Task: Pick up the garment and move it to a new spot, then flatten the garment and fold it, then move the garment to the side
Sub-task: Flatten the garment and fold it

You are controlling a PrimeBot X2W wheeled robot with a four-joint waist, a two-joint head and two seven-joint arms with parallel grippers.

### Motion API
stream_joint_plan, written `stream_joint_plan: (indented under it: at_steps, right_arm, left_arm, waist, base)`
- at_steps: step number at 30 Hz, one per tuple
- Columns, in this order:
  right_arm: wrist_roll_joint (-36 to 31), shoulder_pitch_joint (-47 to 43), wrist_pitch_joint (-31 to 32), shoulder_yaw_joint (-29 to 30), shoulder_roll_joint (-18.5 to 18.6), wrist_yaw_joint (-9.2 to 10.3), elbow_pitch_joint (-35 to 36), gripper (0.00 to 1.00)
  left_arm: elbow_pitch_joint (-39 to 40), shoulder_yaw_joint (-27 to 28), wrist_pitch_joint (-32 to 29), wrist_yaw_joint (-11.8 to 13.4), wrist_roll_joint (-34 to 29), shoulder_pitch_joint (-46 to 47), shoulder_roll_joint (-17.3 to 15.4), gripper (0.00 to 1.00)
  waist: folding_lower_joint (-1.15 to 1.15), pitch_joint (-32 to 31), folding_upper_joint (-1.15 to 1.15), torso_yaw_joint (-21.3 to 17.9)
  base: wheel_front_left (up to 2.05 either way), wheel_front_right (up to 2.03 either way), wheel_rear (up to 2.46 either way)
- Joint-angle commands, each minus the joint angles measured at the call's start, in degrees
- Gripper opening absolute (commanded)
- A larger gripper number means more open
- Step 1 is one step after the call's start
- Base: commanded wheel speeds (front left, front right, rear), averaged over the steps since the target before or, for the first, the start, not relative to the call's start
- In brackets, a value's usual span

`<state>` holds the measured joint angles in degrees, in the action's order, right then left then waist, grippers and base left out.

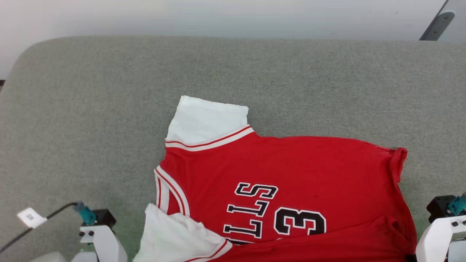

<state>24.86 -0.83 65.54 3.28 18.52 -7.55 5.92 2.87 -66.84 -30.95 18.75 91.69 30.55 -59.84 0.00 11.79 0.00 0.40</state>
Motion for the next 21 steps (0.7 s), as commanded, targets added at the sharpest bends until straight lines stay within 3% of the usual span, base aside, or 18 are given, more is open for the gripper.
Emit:
stream_joint_plan:
  at_steps: [1,2,3,4,5,6,7,21]
  right_arm:
    - [-0.4,-0.7,-0.3,0.2,-0.1,0.13,-0.2,0.0]
    - [-0.7,-0.8,-0.6,0.0,-0.4,0.12,-0.5,0.0]
    - [-0.9,-0.9,-1.0,-0.2,-0.7,0.12,-0.8,0.0]
    - [-1.0,-0.9,-1.7,-0.3,-0.9,0.12,-0.9,0.13]
    - [-1.2,-0.7,-2.2,-0.6,-1.0,0.12,-1.0,0.35]
    - [-1.4,-0.5,-2.6,-1.0,-1.1,0.12,-1.2,0.65]
    - [-1.4,-0.4,-3.1,-1.0,-1.2,0.12,-1.4,1.0]
    - [-1.5,3.5,-8.6,0.5,-2.3,0.12,5.5,1.0]
  left_arm:
    - [-0.5,-0.2,0.2,0.3,-0.5,-0.8,0.3,0.0]
    - [-0.9,-0.3,0.4,0.0,-0.7,-0.9,0.7,0.03]
    - [-1.4,-0.2,0.9,-0.3,-0.7,-1.0,1.2,0.33]
    - [-2.1,-0.1,1.3,-0.3,-0.8,-1.0,1.5,0.55]
    - [-2.6,-0.1,1.6,-0.3,-1.2,-0.8,1.6,0.79]
    - [-3.1,0.0,1.8,-0.2,-1.1,-0.6,1.7,1.0]
    - [-3.3,0.3,1.8,-0.2,-1.0,-0.3,1.7,1.0]
    - [4.8,5.5,-1.3,0.8,-6.5,11.5,-5.2,1.0]
  waist:
    - [0.0,0.1,0.0,-0.1]
    - [0.0,0.2,0.0,-0.1]
    - [0.0,0.2,0.0,-0.2]
    - [0.0,0.3,0.0,-0.3]
    - [0.0,0.4,0.0,-0.3]
    - [0.0,0.4,0.0,-0.5]
    - [0.0,0.5,0.0,-0.6]
    - [0.0,1.8,0.0,-3.9]
  base:
    - [0.0,0.0,0.0]
    - [0.0,0.0,0.0]
    - [0.0,0.0,0.0]
    - [0.0,0.0,0.0]
    - [0.0,0.0,0.0]
    - [0.0,0.0,0.0]
    - [0.0,0.0,0.0]
    - [0.0,0.0,0.0]
